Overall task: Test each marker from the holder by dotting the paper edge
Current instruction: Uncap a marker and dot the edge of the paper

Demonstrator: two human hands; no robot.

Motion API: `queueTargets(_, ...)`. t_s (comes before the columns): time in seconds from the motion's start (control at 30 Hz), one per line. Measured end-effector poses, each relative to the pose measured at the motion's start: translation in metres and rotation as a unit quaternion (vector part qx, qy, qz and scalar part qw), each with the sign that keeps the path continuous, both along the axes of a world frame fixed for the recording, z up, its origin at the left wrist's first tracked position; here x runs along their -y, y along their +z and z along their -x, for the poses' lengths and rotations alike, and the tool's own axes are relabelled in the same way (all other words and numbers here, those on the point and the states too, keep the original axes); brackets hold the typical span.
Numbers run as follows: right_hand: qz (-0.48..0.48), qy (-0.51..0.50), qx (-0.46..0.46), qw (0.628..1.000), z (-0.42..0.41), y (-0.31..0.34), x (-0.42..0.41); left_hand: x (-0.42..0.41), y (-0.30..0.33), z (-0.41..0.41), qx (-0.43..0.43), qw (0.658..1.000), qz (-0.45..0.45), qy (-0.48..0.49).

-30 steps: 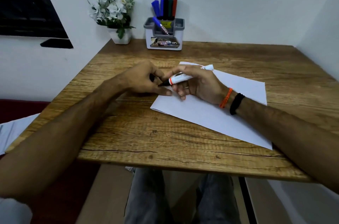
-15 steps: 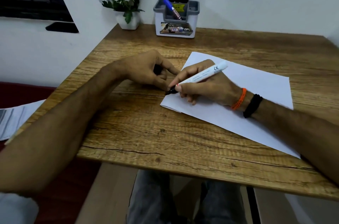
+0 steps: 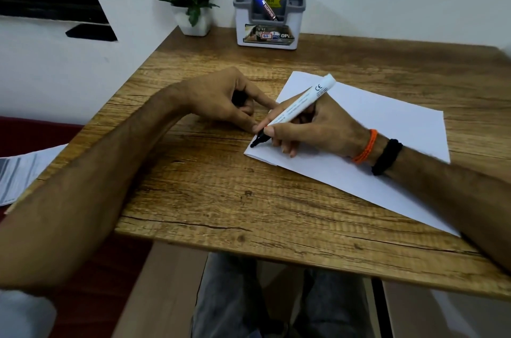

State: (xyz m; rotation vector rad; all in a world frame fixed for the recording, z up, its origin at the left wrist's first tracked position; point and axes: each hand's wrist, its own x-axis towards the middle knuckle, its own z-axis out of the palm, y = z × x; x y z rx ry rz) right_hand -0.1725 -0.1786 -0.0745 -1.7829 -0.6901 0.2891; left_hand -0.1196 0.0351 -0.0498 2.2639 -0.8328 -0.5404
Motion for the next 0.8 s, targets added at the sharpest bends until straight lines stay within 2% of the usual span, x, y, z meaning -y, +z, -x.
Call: queueTargets(0.8,0.018,0.017,0.016,1.000,0.0002,-0.0006,-0.0006,0.0008,0.0002,0.0006,0.005,1.000,-0.006,0.002)
